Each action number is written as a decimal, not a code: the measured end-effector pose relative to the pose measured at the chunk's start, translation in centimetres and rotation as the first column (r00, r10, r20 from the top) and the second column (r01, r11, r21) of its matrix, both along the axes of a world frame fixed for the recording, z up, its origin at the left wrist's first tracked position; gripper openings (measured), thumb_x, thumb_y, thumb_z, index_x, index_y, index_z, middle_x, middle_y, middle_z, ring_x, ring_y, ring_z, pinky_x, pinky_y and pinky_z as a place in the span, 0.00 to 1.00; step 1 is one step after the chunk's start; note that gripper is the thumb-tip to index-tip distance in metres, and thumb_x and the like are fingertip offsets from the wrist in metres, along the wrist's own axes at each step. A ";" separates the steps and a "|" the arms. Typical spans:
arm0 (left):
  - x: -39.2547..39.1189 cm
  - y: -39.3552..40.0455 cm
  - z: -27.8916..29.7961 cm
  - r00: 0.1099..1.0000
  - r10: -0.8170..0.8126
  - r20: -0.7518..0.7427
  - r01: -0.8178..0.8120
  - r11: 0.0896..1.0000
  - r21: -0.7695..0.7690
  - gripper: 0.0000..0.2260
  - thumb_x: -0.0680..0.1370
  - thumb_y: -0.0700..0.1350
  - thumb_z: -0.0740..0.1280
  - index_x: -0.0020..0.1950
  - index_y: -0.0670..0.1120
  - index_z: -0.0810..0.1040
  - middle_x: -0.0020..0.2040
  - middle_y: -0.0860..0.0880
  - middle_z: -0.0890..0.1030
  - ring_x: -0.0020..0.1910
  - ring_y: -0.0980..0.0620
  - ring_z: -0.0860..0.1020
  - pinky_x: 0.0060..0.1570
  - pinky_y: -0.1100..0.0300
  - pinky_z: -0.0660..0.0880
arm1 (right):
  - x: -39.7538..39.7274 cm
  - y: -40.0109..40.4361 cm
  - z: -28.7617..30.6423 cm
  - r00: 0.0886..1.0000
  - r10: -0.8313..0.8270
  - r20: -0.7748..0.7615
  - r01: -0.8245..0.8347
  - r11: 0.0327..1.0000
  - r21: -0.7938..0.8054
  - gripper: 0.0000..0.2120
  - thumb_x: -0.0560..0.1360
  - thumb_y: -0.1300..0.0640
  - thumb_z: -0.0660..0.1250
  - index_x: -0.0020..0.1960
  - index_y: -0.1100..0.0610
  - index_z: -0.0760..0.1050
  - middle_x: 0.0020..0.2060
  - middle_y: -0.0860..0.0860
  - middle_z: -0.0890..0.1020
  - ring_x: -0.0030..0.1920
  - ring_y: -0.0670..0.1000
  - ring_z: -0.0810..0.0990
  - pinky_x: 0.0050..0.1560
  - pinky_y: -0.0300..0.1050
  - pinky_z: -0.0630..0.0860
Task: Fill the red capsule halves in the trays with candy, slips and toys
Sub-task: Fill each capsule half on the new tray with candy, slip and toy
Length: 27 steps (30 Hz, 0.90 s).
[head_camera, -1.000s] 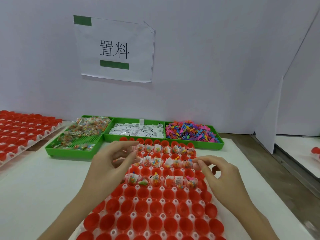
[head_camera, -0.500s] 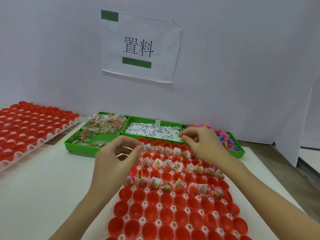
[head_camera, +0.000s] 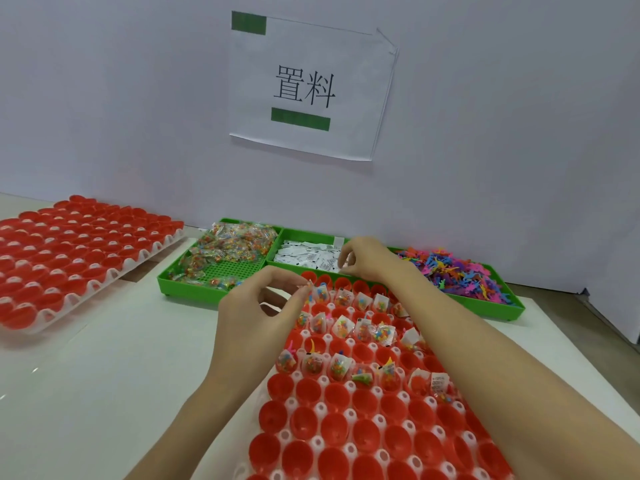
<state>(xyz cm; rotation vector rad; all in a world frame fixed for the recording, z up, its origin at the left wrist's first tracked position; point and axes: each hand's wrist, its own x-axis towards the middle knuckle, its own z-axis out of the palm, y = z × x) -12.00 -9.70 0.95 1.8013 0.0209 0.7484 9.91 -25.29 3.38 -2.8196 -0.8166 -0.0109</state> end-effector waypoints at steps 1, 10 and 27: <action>0.0 0.0 0.0 1.000 0.001 0.000 -0.001 1.000 0.006 0.04 0.76 0.44 0.75 0.46 0.54 0.84 0.42 0.56 0.84 0.37 0.52 0.83 0.39 0.44 0.83 | 0.1 0.1 -0.1 1.000 -0.015 -0.007 0.015 1.000 0.005 0.05 0.77 0.58 0.73 0.51 0.58 0.84 0.54 0.54 0.85 0.48 0.49 0.80 0.53 0.44 0.77; 0.0 0.2 -0.1 1.000 0.009 -0.009 -0.009 0.999 0.033 0.04 0.77 0.44 0.75 0.45 0.54 0.83 0.42 0.57 0.84 0.37 0.53 0.83 0.39 0.45 0.83 | 0.1 -0.3 -0.9 0.999 -0.027 -0.031 0.030 0.996 0.088 0.06 0.78 0.57 0.72 0.52 0.59 0.83 0.48 0.52 0.84 0.47 0.49 0.80 0.49 0.41 0.76; 0.0 0.5 -0.2 1.000 0.014 -0.027 -0.012 0.997 0.073 0.06 0.76 0.45 0.76 0.44 0.57 0.83 0.42 0.58 0.84 0.38 0.55 0.82 0.38 0.46 0.83 | -0.4 -1.7 -1.0 0.992 -0.096 0.082 0.068 0.956 0.287 0.05 0.76 0.59 0.75 0.50 0.59 0.85 0.46 0.53 0.86 0.43 0.47 0.80 0.47 0.38 0.77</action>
